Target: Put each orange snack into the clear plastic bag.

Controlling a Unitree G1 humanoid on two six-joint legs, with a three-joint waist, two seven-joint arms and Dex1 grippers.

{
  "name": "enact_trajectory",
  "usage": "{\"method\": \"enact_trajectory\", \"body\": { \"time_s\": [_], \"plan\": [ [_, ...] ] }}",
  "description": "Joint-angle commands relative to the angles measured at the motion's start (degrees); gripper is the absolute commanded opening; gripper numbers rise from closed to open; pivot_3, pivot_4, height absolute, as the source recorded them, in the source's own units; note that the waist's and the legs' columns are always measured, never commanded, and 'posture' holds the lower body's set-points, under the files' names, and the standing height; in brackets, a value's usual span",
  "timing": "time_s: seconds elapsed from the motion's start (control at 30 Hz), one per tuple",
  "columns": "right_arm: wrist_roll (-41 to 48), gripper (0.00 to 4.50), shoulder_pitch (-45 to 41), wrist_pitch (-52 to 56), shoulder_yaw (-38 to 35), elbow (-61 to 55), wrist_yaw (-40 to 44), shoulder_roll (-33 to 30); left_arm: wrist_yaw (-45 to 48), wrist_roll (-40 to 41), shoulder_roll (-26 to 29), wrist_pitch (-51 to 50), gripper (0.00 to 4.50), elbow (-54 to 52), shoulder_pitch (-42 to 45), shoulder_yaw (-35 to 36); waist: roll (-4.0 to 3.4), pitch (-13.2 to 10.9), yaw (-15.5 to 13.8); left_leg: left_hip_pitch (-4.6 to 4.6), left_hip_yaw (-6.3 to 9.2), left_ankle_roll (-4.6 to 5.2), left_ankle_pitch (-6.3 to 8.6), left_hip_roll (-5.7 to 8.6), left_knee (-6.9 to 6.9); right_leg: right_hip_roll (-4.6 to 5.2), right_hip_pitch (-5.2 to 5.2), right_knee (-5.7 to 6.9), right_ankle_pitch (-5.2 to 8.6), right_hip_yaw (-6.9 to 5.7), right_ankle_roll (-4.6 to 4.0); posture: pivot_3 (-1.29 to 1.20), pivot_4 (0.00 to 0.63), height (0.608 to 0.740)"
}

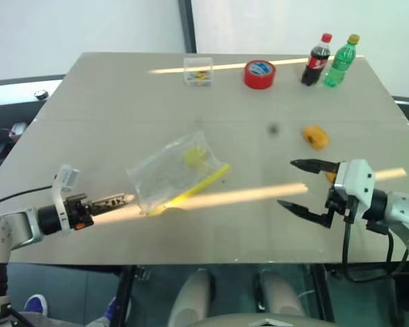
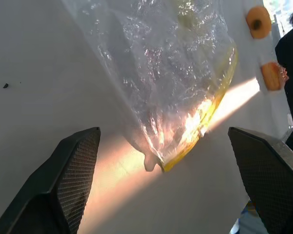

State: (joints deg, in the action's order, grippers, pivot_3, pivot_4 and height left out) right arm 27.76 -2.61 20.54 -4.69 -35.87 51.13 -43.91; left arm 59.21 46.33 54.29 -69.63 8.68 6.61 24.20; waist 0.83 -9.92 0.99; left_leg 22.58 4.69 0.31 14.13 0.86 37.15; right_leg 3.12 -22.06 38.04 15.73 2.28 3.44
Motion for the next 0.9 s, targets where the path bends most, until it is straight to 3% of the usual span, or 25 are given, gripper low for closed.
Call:
{"method": "enact_trajectory", "body": {
  "time_s": [0.03,0.57,0.9],
  "plan": [
    [-0.11,4.5,-0.28,-0.83,0.17,-2.89,0.08,-0.51,-2.05,-0.11,-0.79,-1.3,4.42,-0.09,0.12,-0.32,0.0,0.0,-0.1,0.0,0.0,0.0,0.0,0.0,0.0,0.03,0.0,-0.01,0.0,0.0,0.0,0.0,0.15,0.74],
    [-0.15,4.5,2.62,-0.49,-0.55,-5.64,-1.47,-0.08,-10.27,0.61,-12.65,-6.34,4.42,7.76,10.91,-1.95,-0.5,0.42,-0.78,-0.18,0.11,0.0,-0.01,0.18,0.09,0.11,0.29,0.03,0.0,-0.1,0.01,0.0,0.15,0.74],
    [-0.52,4.5,2.38,0.1,0.14,-6.08,-3.37,0.21,-1.83,2.2,-15.78,-6.54,4.42,13.75,13.09,-4.8,-0.53,0.51,-0.62,-0.22,0.15,0.0,-0.01,0.3,0.11,0.14,0.37,0.01,0.0,-0.11,0.01,0.0,0.15,0.74]
  ]
}}
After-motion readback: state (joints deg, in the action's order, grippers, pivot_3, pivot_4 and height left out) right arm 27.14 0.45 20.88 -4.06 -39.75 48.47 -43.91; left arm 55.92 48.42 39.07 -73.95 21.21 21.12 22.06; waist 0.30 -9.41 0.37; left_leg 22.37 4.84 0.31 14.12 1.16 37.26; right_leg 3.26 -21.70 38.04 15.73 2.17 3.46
